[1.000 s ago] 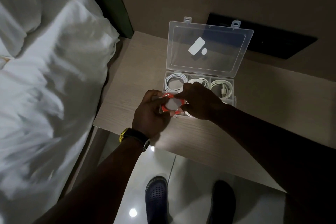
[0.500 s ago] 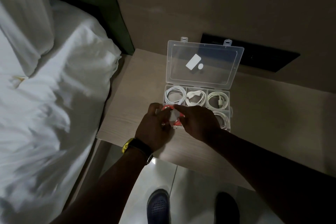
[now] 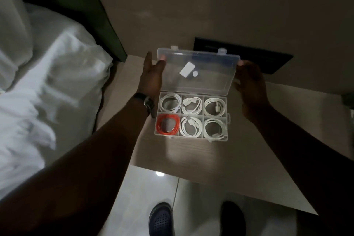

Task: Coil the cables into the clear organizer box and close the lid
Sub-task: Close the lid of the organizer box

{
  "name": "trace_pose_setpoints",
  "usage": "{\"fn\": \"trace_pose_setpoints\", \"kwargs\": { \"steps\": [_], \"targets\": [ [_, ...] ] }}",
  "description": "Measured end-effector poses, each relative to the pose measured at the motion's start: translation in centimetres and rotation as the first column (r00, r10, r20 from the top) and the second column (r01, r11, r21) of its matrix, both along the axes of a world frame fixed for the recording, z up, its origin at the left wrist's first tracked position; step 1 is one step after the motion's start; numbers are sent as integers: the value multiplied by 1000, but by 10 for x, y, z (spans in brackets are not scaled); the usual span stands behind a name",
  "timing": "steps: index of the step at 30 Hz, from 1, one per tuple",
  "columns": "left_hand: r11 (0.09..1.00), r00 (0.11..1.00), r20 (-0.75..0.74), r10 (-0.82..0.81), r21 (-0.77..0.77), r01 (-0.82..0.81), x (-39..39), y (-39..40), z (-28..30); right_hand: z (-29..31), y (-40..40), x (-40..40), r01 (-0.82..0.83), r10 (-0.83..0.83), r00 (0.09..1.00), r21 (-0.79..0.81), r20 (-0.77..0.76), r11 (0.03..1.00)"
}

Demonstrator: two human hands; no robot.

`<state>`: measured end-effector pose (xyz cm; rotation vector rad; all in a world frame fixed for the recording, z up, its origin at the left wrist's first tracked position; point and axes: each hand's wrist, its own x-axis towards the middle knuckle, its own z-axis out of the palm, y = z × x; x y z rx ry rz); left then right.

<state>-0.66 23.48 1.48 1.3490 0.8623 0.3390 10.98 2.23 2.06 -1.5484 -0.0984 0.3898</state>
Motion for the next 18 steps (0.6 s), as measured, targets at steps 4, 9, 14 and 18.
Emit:
{"fn": "trace_pose_setpoints", "kwargs": {
  "steps": [4,9,14,18],
  "targets": [
    [996,993,79,-90,22,89,-57,-18,-2,-10,-47,-38,-94,97,994,-72,44,993],
    [686,788,-219,-576,394,611,-118,-28,-48,-67,-85,-81,-297,558,783,-625,273,722],
    [432,740,-328,-587,646,629,-121,-25,-68,-94,-93,-90,-162,677,609,-771,413,616],
    [339,784,-345,-516,758,557,-125,-31,-75,-101,-83,-92,-2,717,489,-822,496,570]
  ]
}}
